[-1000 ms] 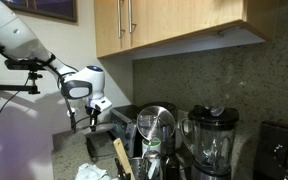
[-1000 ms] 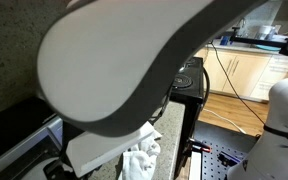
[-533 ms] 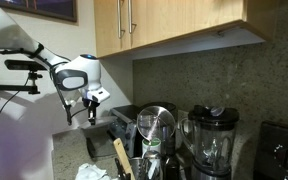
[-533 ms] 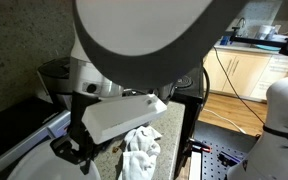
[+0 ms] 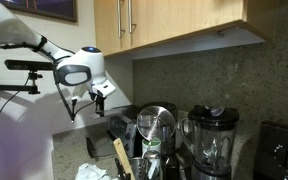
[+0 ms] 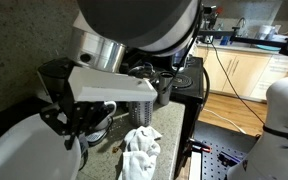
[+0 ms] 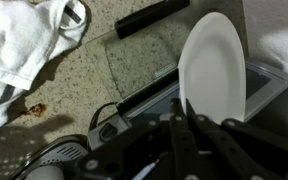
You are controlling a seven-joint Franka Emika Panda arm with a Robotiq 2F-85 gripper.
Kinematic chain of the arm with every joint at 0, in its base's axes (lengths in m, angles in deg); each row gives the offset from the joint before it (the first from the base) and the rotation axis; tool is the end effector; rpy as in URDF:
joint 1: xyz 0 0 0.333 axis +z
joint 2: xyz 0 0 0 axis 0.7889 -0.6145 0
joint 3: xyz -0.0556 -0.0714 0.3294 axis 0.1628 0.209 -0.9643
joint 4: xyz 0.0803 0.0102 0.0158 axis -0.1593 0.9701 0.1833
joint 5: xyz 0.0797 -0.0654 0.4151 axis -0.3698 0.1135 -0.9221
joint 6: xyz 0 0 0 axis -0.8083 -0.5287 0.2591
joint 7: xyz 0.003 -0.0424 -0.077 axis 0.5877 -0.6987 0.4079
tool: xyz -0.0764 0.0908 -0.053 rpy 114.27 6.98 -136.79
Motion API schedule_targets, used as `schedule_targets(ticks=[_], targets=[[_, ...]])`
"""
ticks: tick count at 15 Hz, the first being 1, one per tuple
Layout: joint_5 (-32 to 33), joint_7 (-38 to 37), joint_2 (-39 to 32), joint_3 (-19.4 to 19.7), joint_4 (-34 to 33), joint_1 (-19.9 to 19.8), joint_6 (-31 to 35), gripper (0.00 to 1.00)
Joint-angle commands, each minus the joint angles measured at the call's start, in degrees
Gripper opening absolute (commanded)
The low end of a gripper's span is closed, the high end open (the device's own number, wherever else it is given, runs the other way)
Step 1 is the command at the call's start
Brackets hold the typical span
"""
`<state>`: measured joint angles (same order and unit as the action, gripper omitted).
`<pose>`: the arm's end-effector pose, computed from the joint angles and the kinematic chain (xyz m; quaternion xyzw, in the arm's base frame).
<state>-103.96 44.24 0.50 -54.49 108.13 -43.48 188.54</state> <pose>0.4735 0.1748 0.4202 -0.9472 0.2141 -0.0703 0.2279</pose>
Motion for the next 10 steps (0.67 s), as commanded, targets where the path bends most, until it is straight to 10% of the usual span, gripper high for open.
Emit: schedule_targets(ticks=[1,10], targets=[[-5.18,-0.49,-2.53,1.42,-3.69,0.78,2.92,0.01],[-10.10,-3.88,-15.85,-0.60,-9.52,1.20,20.37,0.01]])
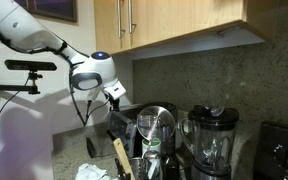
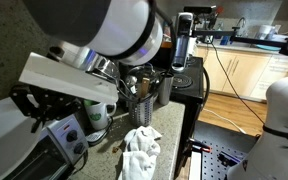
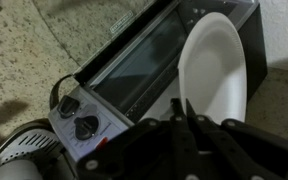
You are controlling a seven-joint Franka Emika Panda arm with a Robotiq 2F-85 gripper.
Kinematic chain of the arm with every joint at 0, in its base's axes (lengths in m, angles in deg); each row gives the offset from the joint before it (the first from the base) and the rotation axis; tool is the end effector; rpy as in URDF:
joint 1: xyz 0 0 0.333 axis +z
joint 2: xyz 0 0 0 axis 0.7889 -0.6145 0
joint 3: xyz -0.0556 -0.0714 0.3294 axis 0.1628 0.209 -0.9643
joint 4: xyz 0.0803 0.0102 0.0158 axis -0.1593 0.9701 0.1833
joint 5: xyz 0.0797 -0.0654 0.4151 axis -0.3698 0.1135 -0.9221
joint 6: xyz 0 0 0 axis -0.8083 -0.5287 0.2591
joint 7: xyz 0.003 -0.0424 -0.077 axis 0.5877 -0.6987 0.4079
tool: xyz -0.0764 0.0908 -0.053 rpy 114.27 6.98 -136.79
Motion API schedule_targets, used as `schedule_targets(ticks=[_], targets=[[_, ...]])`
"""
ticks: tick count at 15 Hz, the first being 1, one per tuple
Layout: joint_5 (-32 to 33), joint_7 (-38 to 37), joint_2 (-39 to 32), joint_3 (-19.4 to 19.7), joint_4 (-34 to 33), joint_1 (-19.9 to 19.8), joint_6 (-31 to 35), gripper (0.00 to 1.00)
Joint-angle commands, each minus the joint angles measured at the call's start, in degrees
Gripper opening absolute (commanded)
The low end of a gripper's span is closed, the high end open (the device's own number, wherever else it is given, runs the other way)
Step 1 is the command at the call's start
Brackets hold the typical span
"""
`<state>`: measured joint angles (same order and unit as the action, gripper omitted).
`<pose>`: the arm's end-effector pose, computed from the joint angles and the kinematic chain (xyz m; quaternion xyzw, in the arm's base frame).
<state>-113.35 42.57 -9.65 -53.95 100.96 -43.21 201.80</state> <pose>0.5417 0.1716 0.4157 -0.8949 0.3148 -0.1255 0.2903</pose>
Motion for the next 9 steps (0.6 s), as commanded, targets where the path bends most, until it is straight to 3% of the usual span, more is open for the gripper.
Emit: schedule_targets(ticks=[1,3,4,6,9], targets=[[-0.43,-3.04,-7.89,-1.46,-2.87,1.35,10.46,0.01],[0.63,-4.62,-11.25,-1.59,-4.11,2.00,14.09,0.01],[0.44,-4.99,-12.43,-1.61,-4.54,2.43,15.53,0.27],[0.93,-5.92,-14.41,-1.36,-5.27,3.27,17.45,0.33],[1.15,-6.67,-14.98,-1.17,-5.75,3.90,18.56,0.58]])
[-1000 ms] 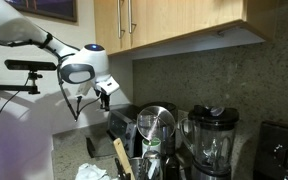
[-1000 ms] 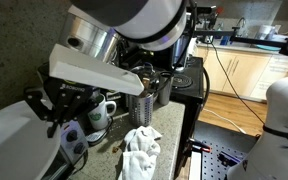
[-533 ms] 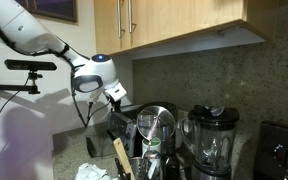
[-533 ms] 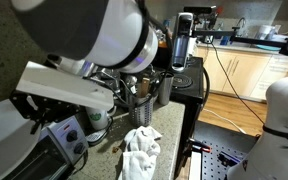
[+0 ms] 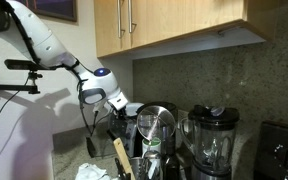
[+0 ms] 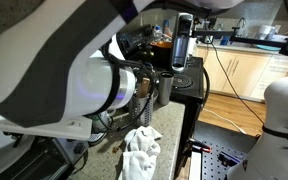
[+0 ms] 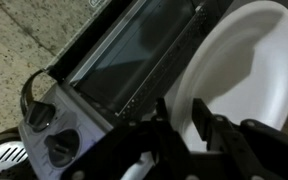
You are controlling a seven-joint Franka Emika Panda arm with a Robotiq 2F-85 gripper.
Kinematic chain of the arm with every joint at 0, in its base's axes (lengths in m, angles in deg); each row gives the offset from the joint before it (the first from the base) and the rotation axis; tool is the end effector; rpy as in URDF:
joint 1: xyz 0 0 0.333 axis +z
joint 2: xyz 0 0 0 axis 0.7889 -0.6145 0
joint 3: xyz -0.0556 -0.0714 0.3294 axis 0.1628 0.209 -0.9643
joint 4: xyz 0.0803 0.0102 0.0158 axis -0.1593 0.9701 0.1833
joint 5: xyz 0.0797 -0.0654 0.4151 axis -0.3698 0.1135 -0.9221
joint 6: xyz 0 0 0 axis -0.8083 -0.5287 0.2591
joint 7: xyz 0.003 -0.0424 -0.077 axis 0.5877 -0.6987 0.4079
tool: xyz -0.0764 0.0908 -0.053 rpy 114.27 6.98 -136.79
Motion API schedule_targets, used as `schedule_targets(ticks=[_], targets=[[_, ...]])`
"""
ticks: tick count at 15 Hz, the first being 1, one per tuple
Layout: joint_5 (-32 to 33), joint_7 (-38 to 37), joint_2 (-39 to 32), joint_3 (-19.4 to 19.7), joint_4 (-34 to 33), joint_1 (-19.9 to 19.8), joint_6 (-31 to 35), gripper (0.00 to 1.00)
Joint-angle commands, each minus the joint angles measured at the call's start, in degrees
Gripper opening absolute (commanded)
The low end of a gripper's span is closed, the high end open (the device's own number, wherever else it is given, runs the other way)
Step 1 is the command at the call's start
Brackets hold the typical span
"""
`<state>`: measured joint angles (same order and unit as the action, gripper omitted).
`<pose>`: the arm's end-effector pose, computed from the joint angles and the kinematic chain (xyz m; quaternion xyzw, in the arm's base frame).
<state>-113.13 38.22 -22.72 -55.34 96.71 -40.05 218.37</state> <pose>0.5797 0.2025 0.3517 -0.8726 0.3607 -0.1742 0.2794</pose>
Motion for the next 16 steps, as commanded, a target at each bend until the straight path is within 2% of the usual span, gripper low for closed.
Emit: schedule_targets(ticks=[1,4,6,10,14,16], targets=[[0.79,-2.36,-1.85,0.19,-1.50,0.84,2.10,0.64],[0.98,-2.54,-1.54,0.36,-1.10,1.00,2.68,0.88],[3.45,-3.90,-0.08,1.46,0.07,1.36,1.38,1.00],[10.93,-6.62,2.89,3.66,1.57,1.18,-1.19,1.00],[18.13,-5.79,7.68,4.84,3.13,0.48,-8.91,1.00],[20.42,-4.91,10.51,3.90,4.12,-0.83,-12.05,1.00]])
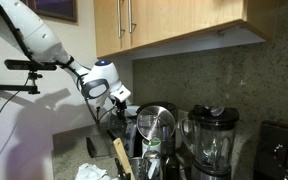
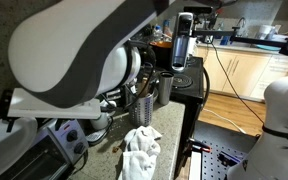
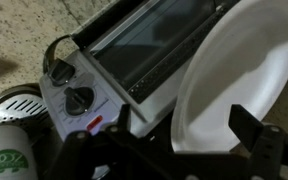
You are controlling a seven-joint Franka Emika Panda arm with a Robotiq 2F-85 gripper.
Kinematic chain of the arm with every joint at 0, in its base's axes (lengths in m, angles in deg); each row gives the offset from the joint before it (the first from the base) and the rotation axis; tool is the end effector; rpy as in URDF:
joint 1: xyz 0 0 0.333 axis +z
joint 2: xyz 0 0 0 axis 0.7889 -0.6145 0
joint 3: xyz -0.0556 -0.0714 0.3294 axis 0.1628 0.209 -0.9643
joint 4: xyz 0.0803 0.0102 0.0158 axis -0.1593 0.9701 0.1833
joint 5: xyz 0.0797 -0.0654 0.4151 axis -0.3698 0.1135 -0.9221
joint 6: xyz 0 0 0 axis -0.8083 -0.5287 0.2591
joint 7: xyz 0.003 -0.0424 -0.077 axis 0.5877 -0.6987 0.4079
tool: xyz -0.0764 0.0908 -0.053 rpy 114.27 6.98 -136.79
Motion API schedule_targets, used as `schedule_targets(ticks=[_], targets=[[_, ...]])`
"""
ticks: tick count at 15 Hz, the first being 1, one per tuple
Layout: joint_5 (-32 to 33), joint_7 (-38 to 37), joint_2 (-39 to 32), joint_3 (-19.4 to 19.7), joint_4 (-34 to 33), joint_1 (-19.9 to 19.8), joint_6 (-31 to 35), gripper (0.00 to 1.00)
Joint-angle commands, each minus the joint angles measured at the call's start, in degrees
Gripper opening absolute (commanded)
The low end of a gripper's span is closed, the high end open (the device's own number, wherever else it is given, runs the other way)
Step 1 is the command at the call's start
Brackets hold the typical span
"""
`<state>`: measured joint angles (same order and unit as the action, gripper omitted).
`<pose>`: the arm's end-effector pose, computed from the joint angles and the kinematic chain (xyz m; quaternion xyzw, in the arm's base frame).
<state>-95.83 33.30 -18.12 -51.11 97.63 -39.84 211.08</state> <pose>0.5782 0.1833 0.3833 -0.9111 0.2923 -0.1842 0.2249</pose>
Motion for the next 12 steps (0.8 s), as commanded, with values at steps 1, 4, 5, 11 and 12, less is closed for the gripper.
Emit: schedule_targets(ticks=[1,4,5,11,12], targets=[[4.35,-0.14,7.51,-0.46,3.98,-1.27,-5.89,1.00],[7.55,0.43,12.21,-1.10,6.40,-1.73,-9.15,1.00],[9.37,0.00,13.79,-1.46,7.41,-1.95,-9.88,1.00],[17.39,1.25,23.41,-6.20,14.02,-1.68,-16.31,1.00],[18.86,1.07,24.86,-7.46,15.01,-1.67,-17.58,1.00]])
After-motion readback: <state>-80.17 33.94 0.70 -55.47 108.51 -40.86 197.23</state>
